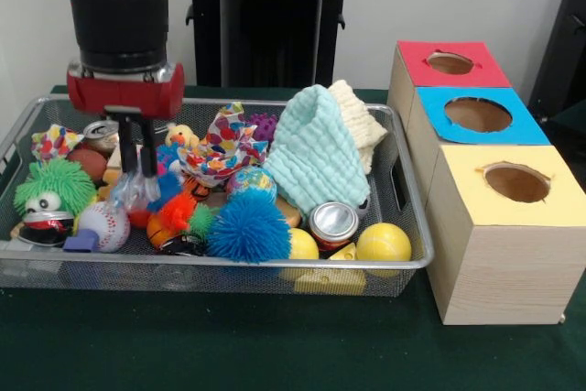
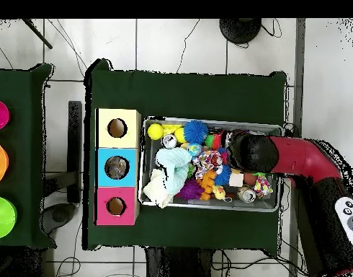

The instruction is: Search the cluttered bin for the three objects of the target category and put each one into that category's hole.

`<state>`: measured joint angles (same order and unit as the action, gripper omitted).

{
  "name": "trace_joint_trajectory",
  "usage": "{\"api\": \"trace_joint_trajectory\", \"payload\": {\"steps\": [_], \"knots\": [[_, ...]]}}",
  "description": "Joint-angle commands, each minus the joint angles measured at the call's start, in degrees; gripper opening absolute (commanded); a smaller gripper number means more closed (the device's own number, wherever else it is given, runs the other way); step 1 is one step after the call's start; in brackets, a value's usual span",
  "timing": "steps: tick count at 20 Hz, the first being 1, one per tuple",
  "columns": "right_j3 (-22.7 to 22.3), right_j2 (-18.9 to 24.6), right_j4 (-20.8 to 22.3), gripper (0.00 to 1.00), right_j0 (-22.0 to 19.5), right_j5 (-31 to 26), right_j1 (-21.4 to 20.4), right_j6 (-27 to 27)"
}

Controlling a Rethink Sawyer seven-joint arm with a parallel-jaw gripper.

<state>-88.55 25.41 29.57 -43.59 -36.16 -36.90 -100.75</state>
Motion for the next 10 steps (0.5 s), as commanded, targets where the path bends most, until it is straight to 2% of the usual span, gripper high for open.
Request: {"api": "trace_joint_trajectory", "payload": {"steps": [1, 5, 10], "knots": [[-3.11, 3.74, -4.71, 0.0, -0.44, -13.33, -7.84, 8.66], [-2.53, 3.72, -5.64, 0.0, 0.05, -15.8, -9.43, 8.86], [-4.92, 3.54, -6.89, 0.0, 0.47, -16.25, -12.4, 7.82]]}}
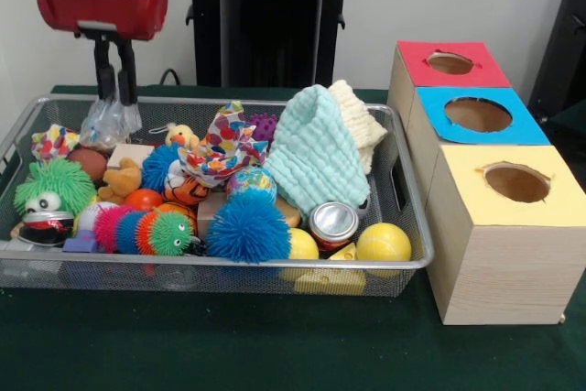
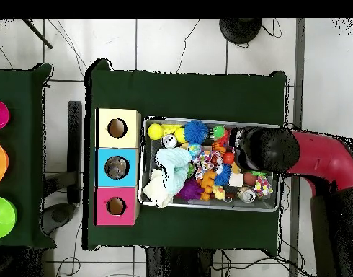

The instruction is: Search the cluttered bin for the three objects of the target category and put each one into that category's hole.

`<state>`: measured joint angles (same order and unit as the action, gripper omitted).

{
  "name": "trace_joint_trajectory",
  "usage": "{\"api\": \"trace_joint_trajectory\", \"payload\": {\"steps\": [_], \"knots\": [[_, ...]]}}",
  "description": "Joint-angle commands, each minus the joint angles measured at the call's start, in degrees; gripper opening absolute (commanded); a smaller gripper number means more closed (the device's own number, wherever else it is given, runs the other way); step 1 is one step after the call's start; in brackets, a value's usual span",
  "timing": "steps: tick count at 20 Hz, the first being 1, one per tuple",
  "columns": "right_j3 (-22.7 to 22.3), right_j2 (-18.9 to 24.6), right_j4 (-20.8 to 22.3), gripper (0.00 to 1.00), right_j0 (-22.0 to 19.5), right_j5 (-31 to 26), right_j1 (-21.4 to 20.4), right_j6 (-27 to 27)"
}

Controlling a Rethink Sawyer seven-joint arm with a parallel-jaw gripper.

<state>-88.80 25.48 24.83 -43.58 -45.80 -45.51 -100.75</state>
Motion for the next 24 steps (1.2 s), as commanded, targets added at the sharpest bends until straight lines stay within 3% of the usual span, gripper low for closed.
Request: {"api": "trace_joint_trajectory", "payload": {"steps": [1, 10, 24], "knots": [[-5.28, 3.4, -2.47, 0.0, 0.65, -6.66, -4.38, 7.43], [-11.71, 1.44, -5.3, 0.0, 4.53, -5.11, -9.69, 1.15], [-18.99, -3.05, -7.68, 0.0, 12.78, 1.74, -11.76, -8.68]]}}
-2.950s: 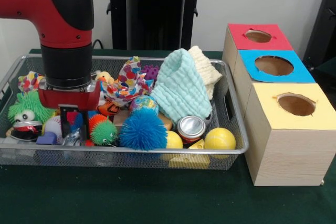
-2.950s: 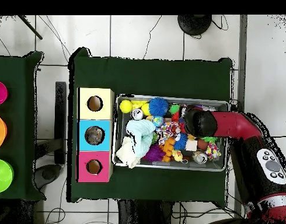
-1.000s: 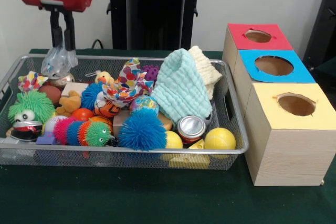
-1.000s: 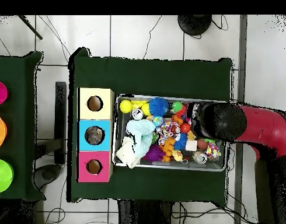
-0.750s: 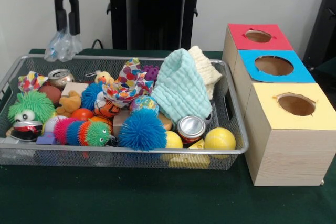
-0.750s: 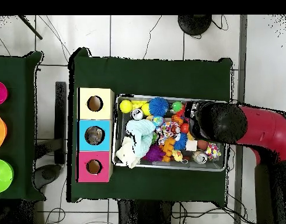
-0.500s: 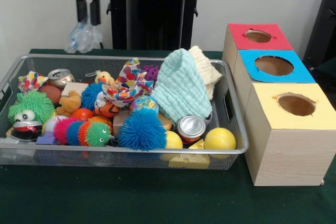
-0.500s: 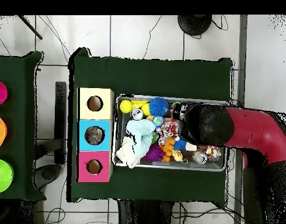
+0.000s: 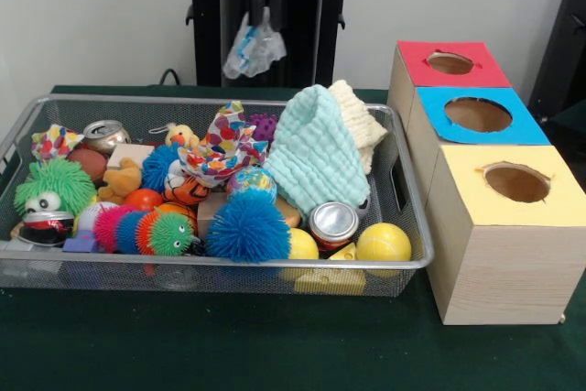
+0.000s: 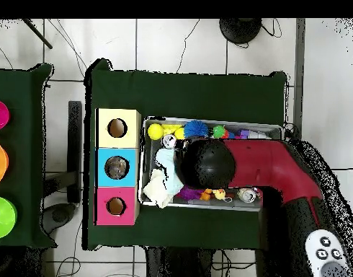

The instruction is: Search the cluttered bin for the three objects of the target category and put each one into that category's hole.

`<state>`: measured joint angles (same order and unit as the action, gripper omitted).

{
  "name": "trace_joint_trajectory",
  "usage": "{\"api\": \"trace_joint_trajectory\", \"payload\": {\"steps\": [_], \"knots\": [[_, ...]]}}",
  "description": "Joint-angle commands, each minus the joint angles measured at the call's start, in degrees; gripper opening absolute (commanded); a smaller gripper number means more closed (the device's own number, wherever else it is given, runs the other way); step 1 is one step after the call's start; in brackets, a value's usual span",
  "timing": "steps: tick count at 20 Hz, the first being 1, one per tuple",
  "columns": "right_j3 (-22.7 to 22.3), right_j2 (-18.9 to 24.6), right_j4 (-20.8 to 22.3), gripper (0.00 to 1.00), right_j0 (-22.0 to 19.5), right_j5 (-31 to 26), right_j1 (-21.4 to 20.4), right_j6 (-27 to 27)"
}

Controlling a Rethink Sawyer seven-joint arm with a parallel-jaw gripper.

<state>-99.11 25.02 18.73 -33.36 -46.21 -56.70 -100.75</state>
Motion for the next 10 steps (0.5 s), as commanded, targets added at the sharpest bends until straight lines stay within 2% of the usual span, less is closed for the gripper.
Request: {"api": "trace_joint_trajectory", "payload": {"steps": [1, 5, 10], "knots": [[-9.15, -3.13, -1.51, 0.0, 3.52, 3.07, -0.29, -9.85], [-10.81, -5.64, -1.24, 0.0, 7.63, 7.75, 1.31, -14.5], [-12.65, -8.38, -2.56, 0.0, 11.67, 12.49, 2.93, -17.26]]}}
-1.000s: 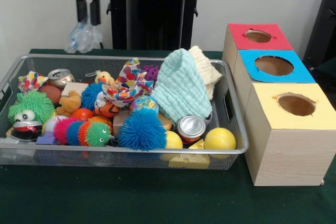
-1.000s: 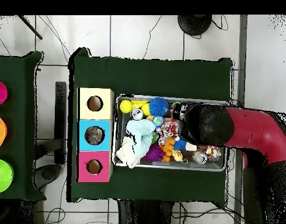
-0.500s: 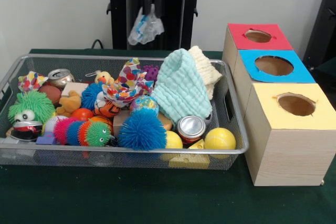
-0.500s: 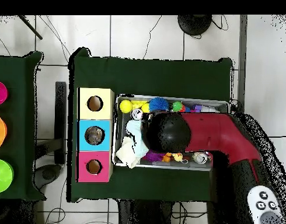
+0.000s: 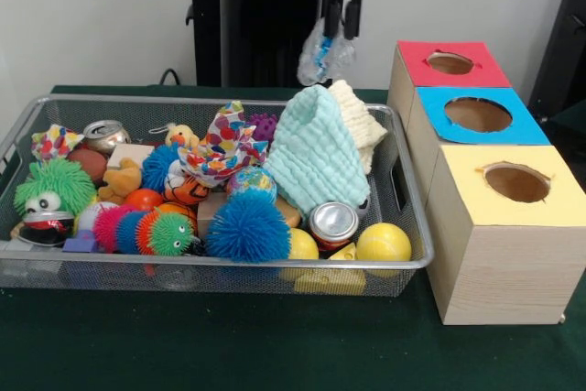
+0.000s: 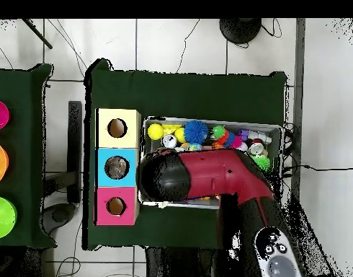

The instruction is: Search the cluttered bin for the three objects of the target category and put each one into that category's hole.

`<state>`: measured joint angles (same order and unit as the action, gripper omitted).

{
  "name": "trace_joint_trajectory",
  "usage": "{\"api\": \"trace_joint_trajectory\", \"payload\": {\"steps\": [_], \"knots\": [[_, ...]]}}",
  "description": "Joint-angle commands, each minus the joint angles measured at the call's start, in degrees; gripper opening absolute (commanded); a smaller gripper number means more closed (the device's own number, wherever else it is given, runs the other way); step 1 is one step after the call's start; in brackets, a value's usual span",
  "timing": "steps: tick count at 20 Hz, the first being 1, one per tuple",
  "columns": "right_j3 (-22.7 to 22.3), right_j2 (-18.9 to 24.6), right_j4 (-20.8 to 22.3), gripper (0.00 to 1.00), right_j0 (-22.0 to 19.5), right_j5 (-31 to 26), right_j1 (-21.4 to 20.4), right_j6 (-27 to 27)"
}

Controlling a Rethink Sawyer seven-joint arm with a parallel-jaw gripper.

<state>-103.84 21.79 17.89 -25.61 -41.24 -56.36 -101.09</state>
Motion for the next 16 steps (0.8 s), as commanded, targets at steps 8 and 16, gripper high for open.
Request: {"api": "trace_joint_trajectory", "payload": {"steps": [8, 16], "knots": [[-8.21, -9.95, -4.91, 0.0, 11.56, 9.86, 3.4, -21.12], [-7.36, -13.18, -8.94, 0.0, 17.79, 9.8, 4.01, -23.42]]}}
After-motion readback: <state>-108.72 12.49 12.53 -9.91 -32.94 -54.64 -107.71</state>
